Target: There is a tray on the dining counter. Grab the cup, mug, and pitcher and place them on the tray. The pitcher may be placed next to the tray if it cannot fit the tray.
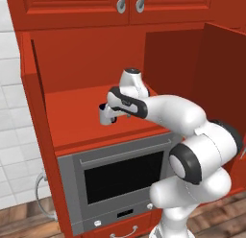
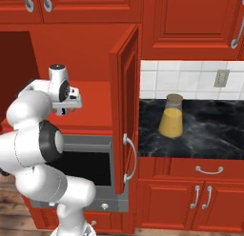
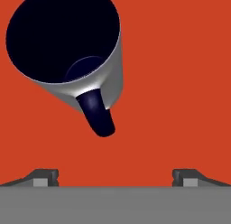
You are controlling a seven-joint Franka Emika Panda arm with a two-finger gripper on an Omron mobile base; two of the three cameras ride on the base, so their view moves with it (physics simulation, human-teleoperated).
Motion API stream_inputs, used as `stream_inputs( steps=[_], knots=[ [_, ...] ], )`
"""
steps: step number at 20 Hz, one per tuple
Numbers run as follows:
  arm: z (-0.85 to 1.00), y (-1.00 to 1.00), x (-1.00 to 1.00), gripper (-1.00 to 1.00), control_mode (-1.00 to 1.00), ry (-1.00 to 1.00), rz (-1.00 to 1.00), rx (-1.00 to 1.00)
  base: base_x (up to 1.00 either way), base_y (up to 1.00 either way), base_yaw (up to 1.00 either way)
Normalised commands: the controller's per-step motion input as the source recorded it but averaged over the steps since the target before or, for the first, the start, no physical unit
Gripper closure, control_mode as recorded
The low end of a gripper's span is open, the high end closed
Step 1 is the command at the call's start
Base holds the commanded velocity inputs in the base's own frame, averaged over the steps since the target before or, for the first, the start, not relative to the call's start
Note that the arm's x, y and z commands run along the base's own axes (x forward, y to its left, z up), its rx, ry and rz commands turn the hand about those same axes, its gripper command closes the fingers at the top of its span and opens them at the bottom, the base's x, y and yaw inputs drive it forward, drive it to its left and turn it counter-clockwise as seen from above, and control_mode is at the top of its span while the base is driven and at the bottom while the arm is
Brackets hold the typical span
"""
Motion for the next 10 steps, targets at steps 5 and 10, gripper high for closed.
stream_inputs(
  steps=[5, 10],
  knots=[
    [-0.11, 0.00, 0.18, -1.00, -1.00, 0.00, 0.09, 0.04, 0.00, 0.00, 0.00],
    [-0.04, 0.00, 0.37, -1.00, -1.00, 0.00, 0.14, 0.00, 0.00, 0.00, 0.00]
  ],
)
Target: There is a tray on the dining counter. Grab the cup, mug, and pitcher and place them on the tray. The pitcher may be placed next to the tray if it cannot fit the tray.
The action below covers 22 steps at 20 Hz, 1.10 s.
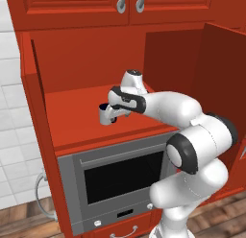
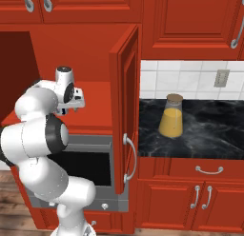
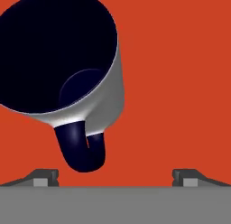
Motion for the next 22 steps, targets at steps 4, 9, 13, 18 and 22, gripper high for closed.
stream_inputs(
  steps=[4, 9, 13, 18, 22],
  knots=[
    [-0.06, 0.00, 0.37, -1.00, -1.00, 0.00, 0.13, 0.00, 0.00, 0.00, 0.00],
    [-0.16, 0.06, 0.13, -1.00, -1.00, 0.00, 0.11, 0.00, 0.00, 0.00, 0.00],
    [-0.15, 0.17, 0.09, -1.00, -1.00, 0.00, 0.10, 0.00, 0.00, 0.00, 0.00],
    [-0.10, 0.19, 0.08, -1.00, -1.00, 0.00, 0.10, 0.01, 0.00, 0.00, 0.00],
    [-0.08, 0.18, 0.06, -1.00, -1.00, 0.00, 0.09, 0.00, 0.00, 0.00, 0.00]
  ],
)
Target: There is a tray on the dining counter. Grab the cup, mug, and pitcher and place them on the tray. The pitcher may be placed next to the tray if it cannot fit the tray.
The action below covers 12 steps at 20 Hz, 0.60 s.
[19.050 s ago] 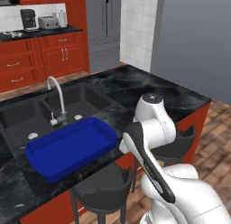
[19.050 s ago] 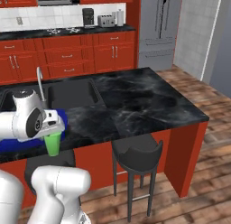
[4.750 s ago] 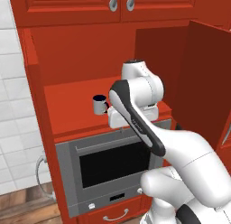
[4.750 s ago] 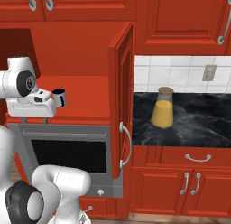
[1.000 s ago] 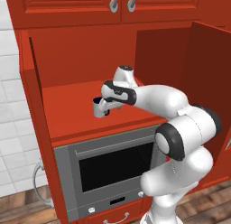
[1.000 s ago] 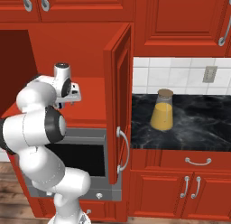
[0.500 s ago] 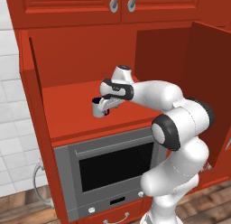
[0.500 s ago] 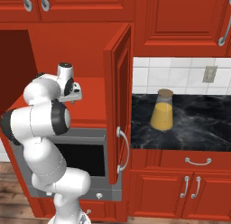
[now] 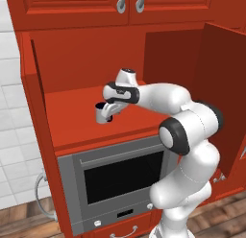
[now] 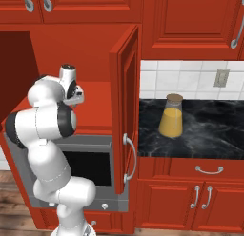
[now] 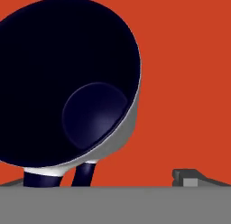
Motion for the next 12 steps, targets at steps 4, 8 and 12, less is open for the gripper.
stream_inputs(
  steps=[4, 8, 12],
  knots=[
    [-0.15, 0.18, 0.00, 1.00, -1.00, 0.00, 0.06, 0.00, 0.00, 0.00, 0.00],
    [-0.11, 0.06, 0.00, 1.00, -1.00, 0.00, 0.01, 0.00, 0.00, 0.00, 0.00],
    [-0.06, 0.00, -0.02, 1.00, -1.00, 0.00, 0.00, 0.00, 0.00, 0.00, 0.00]
  ],
)
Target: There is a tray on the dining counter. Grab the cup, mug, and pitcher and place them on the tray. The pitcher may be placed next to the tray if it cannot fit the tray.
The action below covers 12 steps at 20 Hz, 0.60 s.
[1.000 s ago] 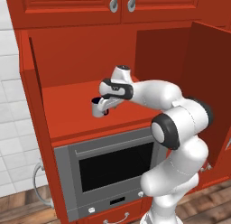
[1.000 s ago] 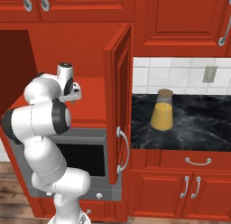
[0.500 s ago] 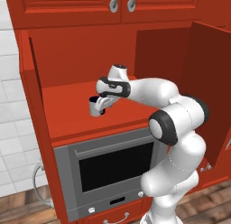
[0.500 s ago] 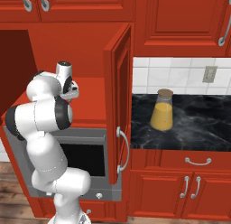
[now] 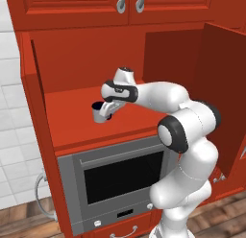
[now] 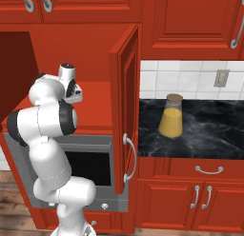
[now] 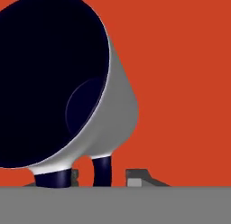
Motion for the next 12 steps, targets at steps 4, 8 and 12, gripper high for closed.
stream_inputs(
  steps=[4, 8, 12],
  knots=[
    [-0.01, 0.00, -0.14, 1.00, -1.00, -0.02, 0.00, 0.00, 0.00, 0.00, 0.00],
    [-0.04, 0.00, -0.35, 1.00, -1.00, -0.03, 0.00, 0.00, 0.00, 0.00, 0.00],
    [-0.10, -0.02, -0.63, 1.00, -1.00, -0.06, 0.00, 0.00, 0.00, 0.00, 0.00]
  ],
)
